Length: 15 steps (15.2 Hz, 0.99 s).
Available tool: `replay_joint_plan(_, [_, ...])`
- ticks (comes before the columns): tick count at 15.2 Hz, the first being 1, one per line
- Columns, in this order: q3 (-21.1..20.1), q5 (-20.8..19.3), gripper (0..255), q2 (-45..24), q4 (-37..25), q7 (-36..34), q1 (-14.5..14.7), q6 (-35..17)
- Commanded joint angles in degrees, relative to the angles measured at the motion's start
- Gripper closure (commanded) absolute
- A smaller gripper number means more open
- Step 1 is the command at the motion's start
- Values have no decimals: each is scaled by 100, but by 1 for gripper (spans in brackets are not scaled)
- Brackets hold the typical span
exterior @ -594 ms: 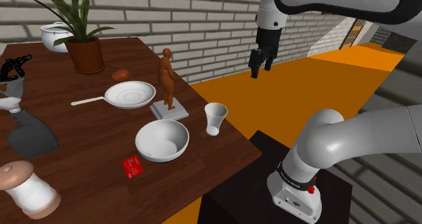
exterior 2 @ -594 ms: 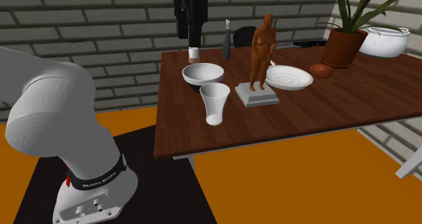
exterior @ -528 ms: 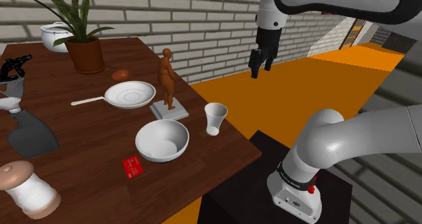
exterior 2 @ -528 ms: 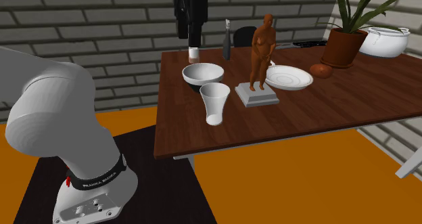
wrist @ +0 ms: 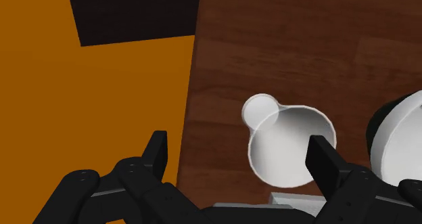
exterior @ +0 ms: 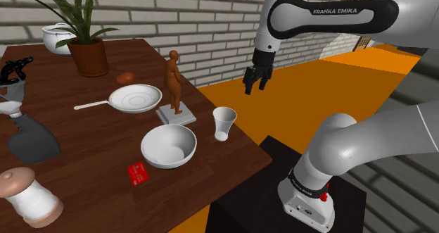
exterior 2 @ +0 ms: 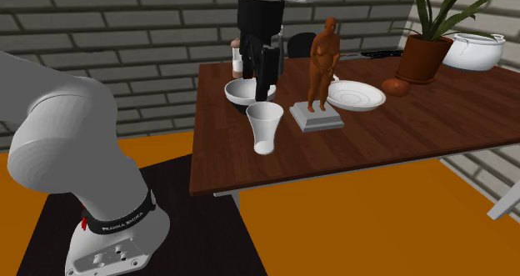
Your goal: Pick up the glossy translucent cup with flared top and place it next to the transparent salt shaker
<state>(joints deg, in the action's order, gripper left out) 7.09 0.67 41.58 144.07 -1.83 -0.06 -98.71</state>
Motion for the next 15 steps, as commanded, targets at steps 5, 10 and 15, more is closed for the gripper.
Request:
replay_joint_plan(5, [422,718,0,-785,531,296,206,-1445])
replay_joint_plan(10, [654,1283,0,-1401,705,619,444,-2264])
replay_joint_plan(15, [631,1427,0,-1609,940,696,544,-2710])
